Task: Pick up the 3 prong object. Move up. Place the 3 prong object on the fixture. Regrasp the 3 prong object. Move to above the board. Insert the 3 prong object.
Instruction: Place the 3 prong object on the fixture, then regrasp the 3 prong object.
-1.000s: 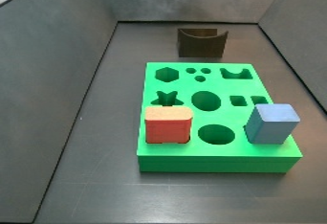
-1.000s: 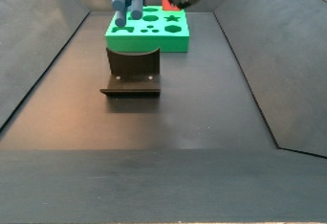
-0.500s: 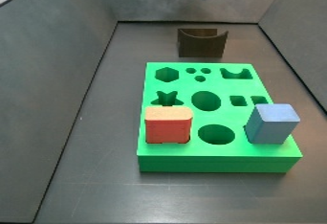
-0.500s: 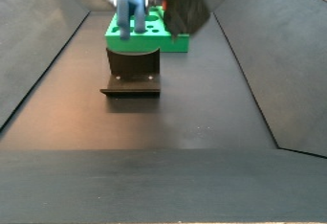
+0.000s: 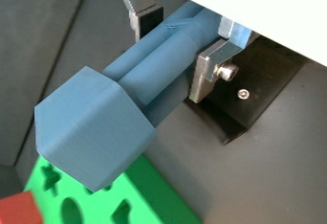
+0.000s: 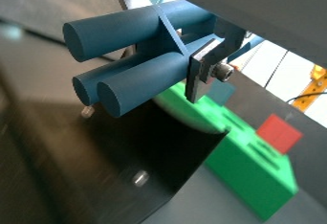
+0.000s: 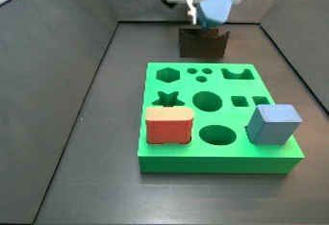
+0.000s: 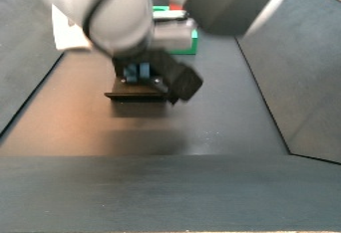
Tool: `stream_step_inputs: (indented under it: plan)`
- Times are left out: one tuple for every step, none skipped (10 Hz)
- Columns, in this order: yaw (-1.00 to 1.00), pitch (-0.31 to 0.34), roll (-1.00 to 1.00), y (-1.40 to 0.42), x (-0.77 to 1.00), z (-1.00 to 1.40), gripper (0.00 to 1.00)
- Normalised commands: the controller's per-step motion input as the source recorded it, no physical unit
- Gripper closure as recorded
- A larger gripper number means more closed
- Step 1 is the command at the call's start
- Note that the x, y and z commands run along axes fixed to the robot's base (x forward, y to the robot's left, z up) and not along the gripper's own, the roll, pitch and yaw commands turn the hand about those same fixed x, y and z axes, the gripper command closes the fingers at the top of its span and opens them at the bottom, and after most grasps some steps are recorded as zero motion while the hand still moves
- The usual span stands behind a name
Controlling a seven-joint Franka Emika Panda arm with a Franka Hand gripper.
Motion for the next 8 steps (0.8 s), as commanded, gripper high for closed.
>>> stream_step_inputs:
  plan:
    - [-0.16,0.006,-0.14,0.10,0.13,-0.66,1.00]
    - [-0.14,-0.018,-0.11,0.07,0.10,-0.38,1.00]
    - [-0.11,-0.034,-0.09,0.05,0.08,-0.19,1.00]
    - [0.00,0.000,0.00,-0.50,0.00,-0.17,1.00]
    - [0.00,0.000,0.00,0.00,0.00,0.00,0.00]
    - [0.00,-0.030,-0.03,0.00,0.00,1.00,0.00]
    - [0.00,-0.025,-0.03,0.00,-0.01,1.00,0.00]
    - [0.02,-0.022,-0.01,0.00,-0.03,1.00,0.00]
